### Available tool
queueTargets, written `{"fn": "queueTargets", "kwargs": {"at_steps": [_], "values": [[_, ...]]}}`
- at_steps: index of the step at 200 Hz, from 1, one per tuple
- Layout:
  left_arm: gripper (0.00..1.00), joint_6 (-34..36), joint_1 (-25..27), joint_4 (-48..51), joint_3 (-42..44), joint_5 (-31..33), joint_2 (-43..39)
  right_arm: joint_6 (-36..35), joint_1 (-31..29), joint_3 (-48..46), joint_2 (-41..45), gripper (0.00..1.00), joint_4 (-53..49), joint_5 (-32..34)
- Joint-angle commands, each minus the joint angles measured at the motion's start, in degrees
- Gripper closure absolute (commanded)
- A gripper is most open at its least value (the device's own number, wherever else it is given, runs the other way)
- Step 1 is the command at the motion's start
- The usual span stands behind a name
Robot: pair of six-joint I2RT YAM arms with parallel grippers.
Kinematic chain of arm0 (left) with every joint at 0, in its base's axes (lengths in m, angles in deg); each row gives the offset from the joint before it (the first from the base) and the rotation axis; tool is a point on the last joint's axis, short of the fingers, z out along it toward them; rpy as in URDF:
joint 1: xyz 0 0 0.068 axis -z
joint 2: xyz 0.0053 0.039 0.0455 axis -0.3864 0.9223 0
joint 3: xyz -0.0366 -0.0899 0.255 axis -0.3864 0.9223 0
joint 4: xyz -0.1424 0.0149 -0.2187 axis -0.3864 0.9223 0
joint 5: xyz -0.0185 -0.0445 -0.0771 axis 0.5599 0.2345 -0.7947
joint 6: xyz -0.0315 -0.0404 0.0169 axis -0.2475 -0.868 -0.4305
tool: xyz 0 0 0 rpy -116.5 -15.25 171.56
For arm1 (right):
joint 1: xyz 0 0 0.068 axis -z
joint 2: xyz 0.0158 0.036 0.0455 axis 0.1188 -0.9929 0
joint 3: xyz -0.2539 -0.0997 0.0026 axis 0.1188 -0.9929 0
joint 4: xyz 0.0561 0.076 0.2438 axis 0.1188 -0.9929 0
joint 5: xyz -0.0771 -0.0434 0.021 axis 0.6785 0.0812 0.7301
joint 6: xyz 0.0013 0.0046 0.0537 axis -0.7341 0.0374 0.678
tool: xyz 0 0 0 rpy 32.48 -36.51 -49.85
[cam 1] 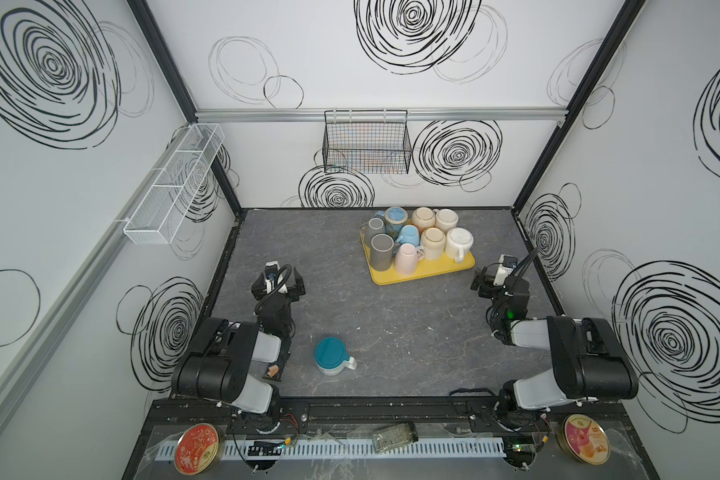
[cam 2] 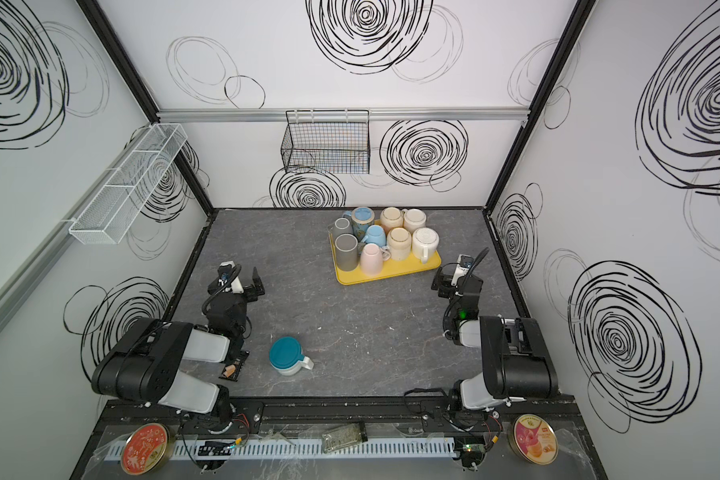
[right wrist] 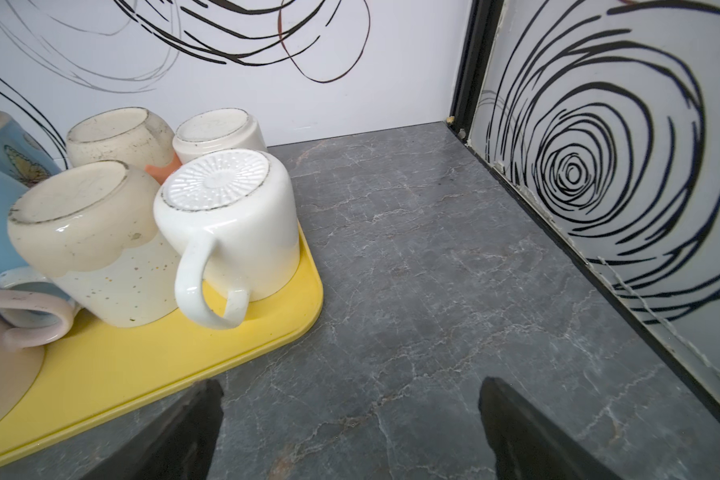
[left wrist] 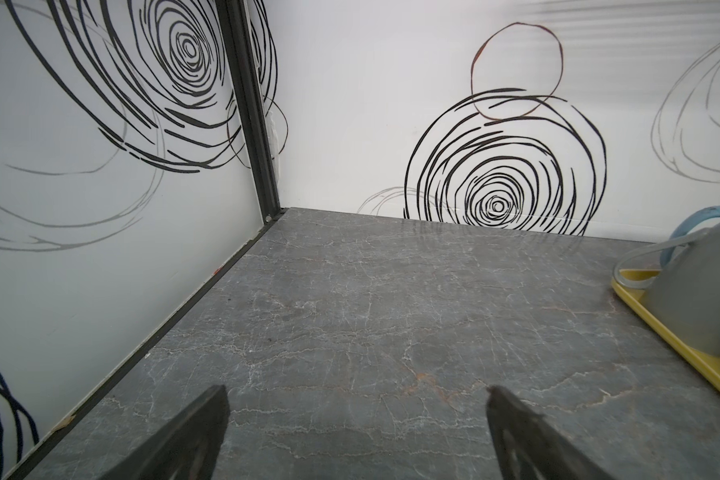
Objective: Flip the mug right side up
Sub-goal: 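Grasp and lift the upside-down white mug with right gripper while left arm approaches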
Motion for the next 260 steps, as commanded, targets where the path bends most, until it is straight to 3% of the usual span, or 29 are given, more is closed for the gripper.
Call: {"fn": "queueTargets", "kwargs": {"at_steps": [1,26,81,103,136,167,209,260], "values": [[0.01,0.21,0.28,-1.82,0.01,-0.02,-1.07,-1.05,0.11,2.48,4.82,0.00,-8.38,-3.58],[0.01,0.42,0.62,-0.05,-0.53,0.54,-2.33,1.81,0.18,9.63,9.36,0.00,-24.39,-3.08],[0.01,4.61,6.05,21.42,-8.14,5.39,-13.79,10.24,-2.41,21.89,11.27,0.02,-45.16,-0.31],[0.01,0.03,7.80,29.09,-12.23,1.54,-16.89,12.33,-4.14,27.37,7.33,0.06,-50.00,-0.47],[0.02,-6.32,15.17,39.45,-20.42,1.50,-15.32,20.42,-5.74,40.85,-3.24,0.11,-64.08,-0.30],[0.04,-8.14,23.60,48.36,-29.48,-1.69,-8.97,18.11,-6.93,45.86,-11.76,0.13,-65.39,-0.75],[0.07,-8.53,31.42,52.83,-38.46,-4.78,-1.51,16.03,-7.28,53.60,-21.25,0.31,-69.13,-1.06],[0.08,-9.19,32.58,50.99,-40.32,-7.62,1.39,13.47,-7.59,57.73,-26.29,0.56,-70.33,-0.06]]}}
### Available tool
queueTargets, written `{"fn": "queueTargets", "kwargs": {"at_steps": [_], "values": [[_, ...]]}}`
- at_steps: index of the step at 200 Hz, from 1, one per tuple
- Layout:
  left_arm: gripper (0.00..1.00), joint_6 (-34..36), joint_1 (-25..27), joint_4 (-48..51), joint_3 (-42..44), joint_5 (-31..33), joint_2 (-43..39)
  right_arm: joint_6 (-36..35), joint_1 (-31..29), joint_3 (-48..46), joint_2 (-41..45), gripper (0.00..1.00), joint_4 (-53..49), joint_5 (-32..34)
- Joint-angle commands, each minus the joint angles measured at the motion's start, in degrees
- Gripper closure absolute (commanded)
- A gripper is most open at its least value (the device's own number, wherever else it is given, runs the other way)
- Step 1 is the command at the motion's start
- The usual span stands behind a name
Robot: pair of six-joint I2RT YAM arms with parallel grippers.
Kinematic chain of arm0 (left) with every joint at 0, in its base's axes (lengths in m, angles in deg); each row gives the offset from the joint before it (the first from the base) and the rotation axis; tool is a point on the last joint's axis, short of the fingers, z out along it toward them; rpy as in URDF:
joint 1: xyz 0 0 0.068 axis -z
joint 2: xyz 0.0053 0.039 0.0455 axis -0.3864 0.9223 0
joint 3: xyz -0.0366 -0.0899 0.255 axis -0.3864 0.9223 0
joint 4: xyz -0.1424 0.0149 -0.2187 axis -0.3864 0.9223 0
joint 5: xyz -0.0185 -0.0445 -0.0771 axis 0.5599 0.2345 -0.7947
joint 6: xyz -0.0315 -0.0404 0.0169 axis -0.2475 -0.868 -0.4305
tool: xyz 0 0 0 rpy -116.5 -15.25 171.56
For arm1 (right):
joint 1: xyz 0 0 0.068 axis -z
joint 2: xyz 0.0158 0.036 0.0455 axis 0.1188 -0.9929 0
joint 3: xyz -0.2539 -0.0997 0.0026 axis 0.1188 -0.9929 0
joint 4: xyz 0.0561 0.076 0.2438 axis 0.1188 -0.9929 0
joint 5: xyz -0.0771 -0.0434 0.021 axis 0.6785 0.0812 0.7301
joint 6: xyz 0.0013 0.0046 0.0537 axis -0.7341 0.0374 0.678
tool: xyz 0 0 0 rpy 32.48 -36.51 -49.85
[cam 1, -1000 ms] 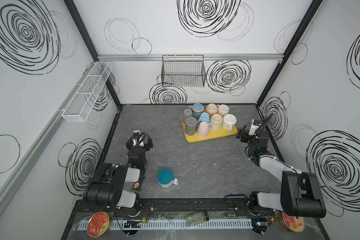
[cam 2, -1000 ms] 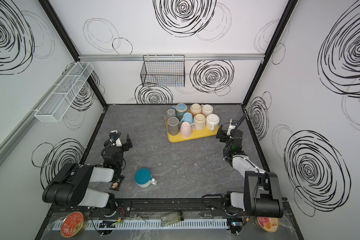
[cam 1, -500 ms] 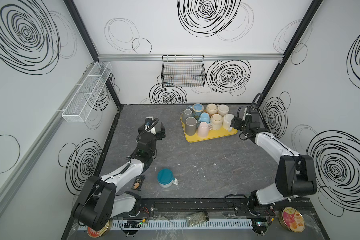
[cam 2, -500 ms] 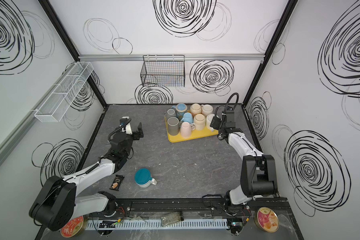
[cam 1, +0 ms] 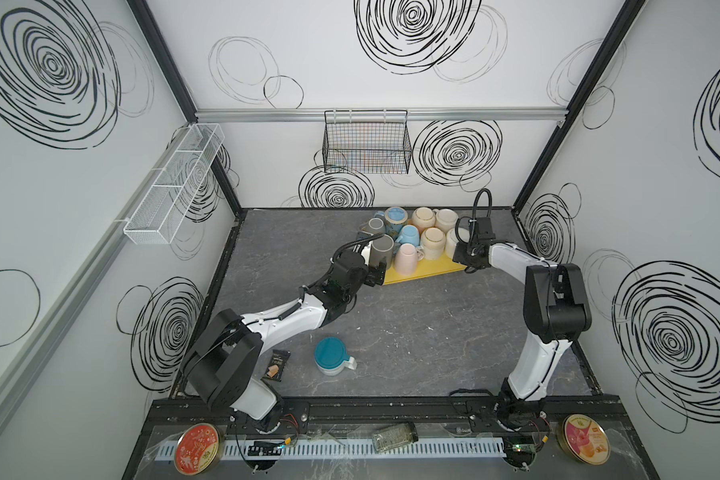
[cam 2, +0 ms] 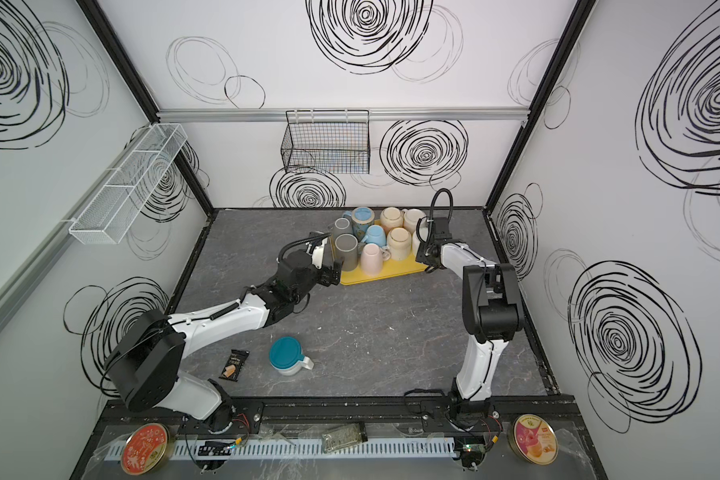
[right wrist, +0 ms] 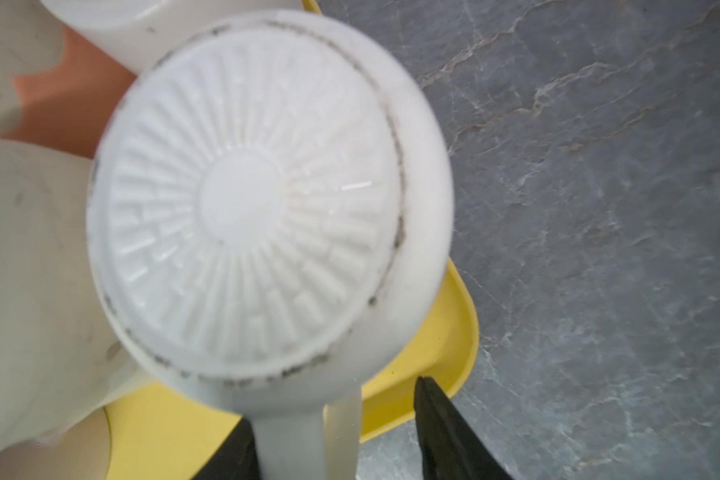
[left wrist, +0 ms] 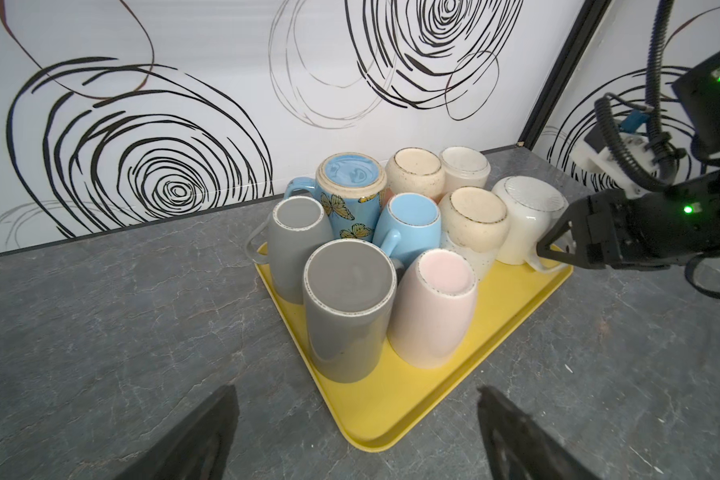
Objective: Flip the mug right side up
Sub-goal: 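Grasp and lift the upside-down white mug with right gripper while left arm approaches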
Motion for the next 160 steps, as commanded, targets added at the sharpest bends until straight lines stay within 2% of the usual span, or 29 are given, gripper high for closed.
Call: {"fn": "queueTargets", "kwargs": {"at_steps": [1,39,64,119,160], "values": [[0.08,-1.04,-0.05,-0.77,-2.10,-1.84,0.76,-1.97,-0.40,2.93,-1.36,0.57,-2.48,1.23],[0.09,-0.99,-0.05,0.29,-1.55,-3.75,0.00,-5.81,-1.44,4.04,-1.00,0.85,-3.92,2.64],[0.09,-1.44,0.03,-0.44,-0.14,-4.35,-1.30,-8.79,-2.88,2.83,1.63,1.00,-3.81,2.66],[0.10,-1.14,1.71,2.19,-1.39,-8.59,-3.05,-11.01,-6.45,-2.92,10.88,1.00,-1.43,3.61],[0.07,-1.34,3.26,5.51,-0.86,-11.95,-5.97,-10.25,-8.29,-14.53,23.33,1.00,10.12,1.83]]}}
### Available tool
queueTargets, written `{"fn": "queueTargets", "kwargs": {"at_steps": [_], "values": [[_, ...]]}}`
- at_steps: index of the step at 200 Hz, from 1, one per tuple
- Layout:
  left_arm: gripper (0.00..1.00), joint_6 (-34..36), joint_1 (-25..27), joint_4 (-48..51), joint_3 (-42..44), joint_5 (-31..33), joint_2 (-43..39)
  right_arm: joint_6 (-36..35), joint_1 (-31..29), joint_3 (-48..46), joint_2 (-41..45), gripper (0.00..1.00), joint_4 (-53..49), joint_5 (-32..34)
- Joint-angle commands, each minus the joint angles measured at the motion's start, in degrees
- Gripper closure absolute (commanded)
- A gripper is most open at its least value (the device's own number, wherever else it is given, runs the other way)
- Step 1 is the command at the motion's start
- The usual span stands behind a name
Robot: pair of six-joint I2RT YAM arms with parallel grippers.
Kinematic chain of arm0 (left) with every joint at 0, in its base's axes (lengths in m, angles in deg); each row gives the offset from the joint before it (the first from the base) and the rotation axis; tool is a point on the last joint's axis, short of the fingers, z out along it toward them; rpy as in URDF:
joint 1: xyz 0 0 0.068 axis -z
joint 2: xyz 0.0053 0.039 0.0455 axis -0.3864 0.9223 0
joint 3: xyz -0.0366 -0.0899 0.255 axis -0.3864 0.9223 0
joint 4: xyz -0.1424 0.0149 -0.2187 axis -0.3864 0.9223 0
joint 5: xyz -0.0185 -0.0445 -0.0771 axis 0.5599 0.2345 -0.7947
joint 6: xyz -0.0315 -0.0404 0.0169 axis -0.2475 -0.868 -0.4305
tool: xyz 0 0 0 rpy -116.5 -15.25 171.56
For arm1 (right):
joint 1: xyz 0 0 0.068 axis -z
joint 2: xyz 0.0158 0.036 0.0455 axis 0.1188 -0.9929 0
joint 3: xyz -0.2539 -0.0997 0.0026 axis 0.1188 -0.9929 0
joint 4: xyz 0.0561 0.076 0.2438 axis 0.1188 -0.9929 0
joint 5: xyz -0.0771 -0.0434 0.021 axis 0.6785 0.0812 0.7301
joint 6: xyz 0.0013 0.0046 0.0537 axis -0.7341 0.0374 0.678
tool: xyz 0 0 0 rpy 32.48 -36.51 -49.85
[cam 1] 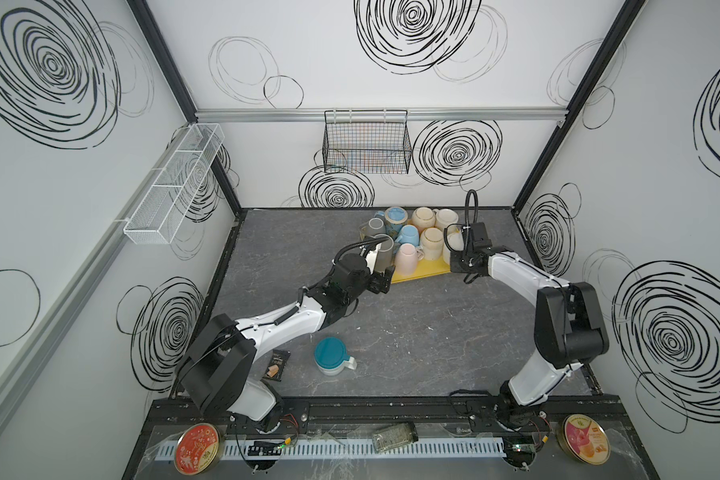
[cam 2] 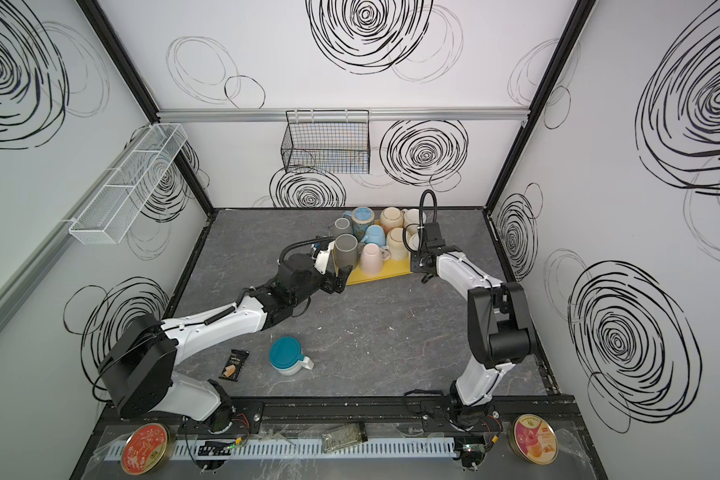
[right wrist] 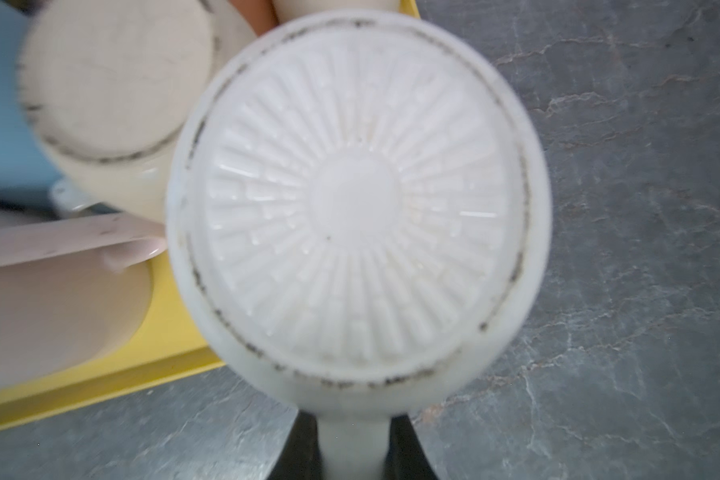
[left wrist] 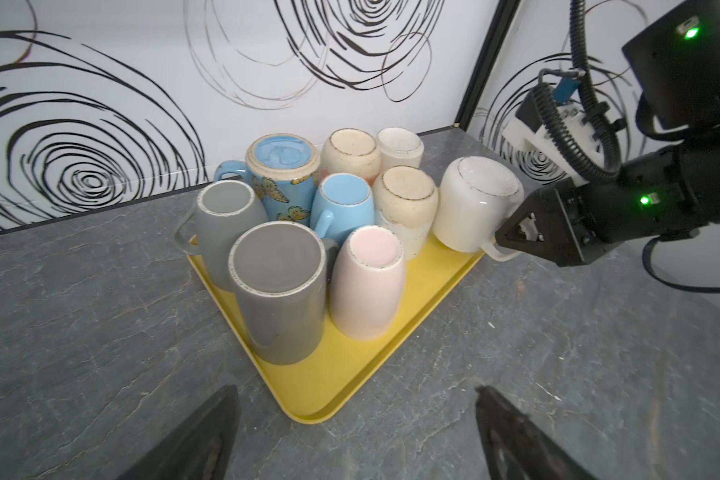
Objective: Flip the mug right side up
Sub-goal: 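Grasp and lift the upside-down white mug with right gripper while left arm approaches, then grasp the white mug with the left gripper from the right gripper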
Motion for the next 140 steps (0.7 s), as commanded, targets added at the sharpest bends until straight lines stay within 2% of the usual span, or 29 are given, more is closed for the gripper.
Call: {"fn": "queueTargets", "kwargs": {"at_steps": [1,32,70,88,113,140], "values": [[0.07,-0.33,0.89,1.73,-0.89,-3.38,-2.97,-0.90,-1.55,-4.78,9.16,1.00,12.57,-1.62],[0.06,-3.35,1.72,3.19,0.61,-3.36,-5.42,-0.80,-2.51,-11.40,17.52,1.00,19.34,-2.51],[0.05,-8.23,2.61,2.24,1.44,-5.56,-8.69,1.26,-5.29,-12.45,24.99,1.00,20.43,-7.53],[0.05,-12.80,1.92,1.51,1.18,-5.96,-9.73,4.06,-6.52,-9.60,26.44,1.00,19.51,-13.08],[0.06,-17.84,0.97,-3.76,1.49,-9.92,-11.28,6.20,-7.89,-2.65,24.77,1.00,17.53,-23.39],[0.07,-21.97,-1.84,-7.35,1.48,-13.07,-11.25,14.11,-9.73,-3.64,23.52,1.00,28.20,-31.32]]}}
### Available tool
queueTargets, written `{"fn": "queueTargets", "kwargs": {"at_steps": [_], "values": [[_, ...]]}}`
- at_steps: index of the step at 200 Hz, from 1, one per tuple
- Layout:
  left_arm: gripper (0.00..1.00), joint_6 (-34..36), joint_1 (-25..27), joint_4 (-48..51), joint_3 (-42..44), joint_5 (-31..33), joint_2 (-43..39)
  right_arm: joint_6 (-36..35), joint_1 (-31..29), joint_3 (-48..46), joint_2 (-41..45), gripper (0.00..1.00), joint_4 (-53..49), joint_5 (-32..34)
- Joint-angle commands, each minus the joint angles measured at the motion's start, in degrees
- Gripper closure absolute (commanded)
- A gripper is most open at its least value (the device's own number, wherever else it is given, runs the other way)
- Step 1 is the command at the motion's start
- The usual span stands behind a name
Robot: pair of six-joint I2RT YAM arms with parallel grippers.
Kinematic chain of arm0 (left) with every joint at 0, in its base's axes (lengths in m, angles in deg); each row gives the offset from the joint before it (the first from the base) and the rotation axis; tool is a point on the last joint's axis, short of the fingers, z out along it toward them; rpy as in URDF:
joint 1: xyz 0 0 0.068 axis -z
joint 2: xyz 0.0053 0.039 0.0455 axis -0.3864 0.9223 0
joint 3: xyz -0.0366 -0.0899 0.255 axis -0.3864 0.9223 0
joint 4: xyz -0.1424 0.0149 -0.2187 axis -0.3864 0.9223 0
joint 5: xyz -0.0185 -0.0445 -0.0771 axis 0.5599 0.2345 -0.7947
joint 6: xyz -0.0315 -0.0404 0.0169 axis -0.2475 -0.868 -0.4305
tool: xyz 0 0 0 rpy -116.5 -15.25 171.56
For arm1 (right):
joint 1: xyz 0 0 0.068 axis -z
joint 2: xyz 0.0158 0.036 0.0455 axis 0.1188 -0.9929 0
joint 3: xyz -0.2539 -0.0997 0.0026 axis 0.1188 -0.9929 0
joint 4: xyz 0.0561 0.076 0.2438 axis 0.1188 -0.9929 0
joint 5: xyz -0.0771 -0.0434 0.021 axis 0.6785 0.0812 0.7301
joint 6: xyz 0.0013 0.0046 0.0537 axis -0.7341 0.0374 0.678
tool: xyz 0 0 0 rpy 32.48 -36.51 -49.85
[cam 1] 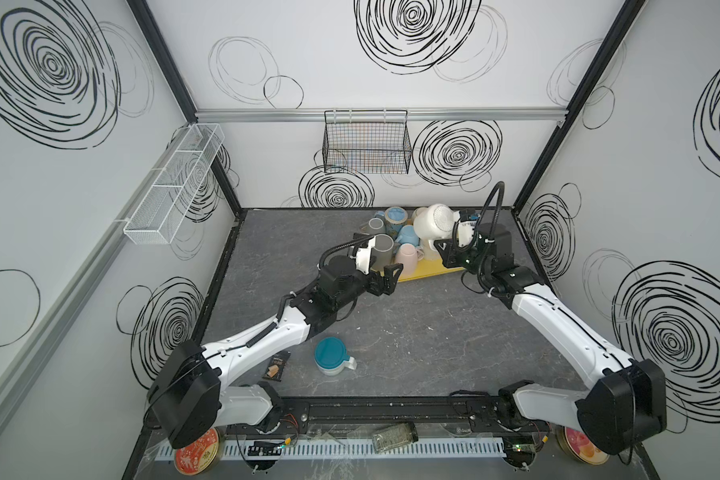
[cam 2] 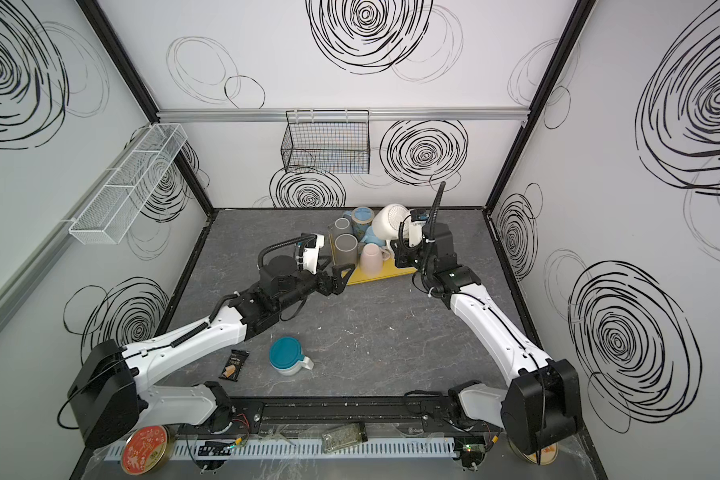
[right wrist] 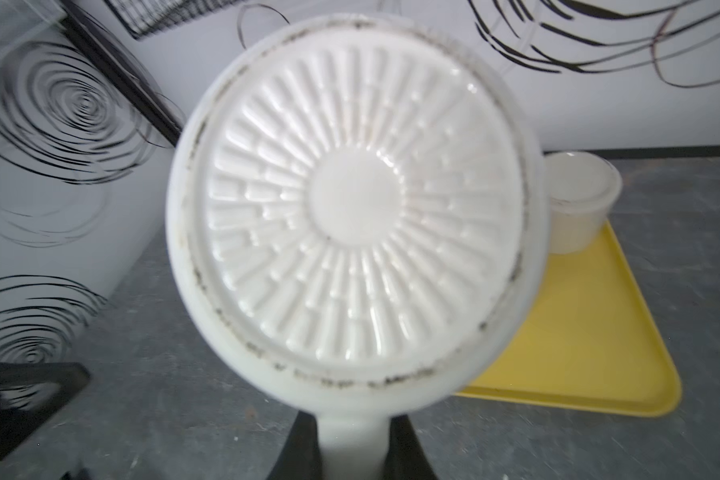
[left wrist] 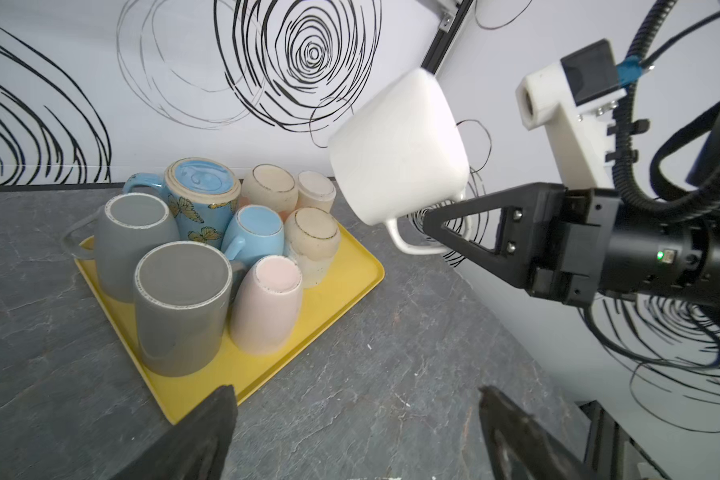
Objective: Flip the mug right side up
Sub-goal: 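Grasp the white mug with the left gripper from the right gripper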
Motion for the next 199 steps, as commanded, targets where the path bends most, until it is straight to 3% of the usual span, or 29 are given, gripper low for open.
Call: {"fn": "queueTargets", "kwargs": {"at_steps": [1,20,52,156,199], "values": [[0.07,-6.74,-2.73,-7.37,0.19,-4.58,-0.95,7.87,-1.56,1.69,0.08,1.00,14.92,-11.05],[0.08,-13.00,-5.93,-14.44,1.66,-8.80,0.07,11.93,-3.29,-0.59,-0.80,1.00,24.17,-13.83],[0.11,-22.08,-9.40,-27.58,3.19,-14.44,2.87,12.72,-5.91,0.41,-3.01,1.00,28.87,-17.12],[0.22,-26.74,-9.71,-31.57,4.41,-13.52,8.61,14.75,-9.97,0.76,-5.94,1.00,37.53,-22.04],[0.31,-30.89,-10.19,-42.87,4.33,-19.13,12.14,15.18,-10.52,1.54,-7.61,1.00,37.89,-27.85]]}}
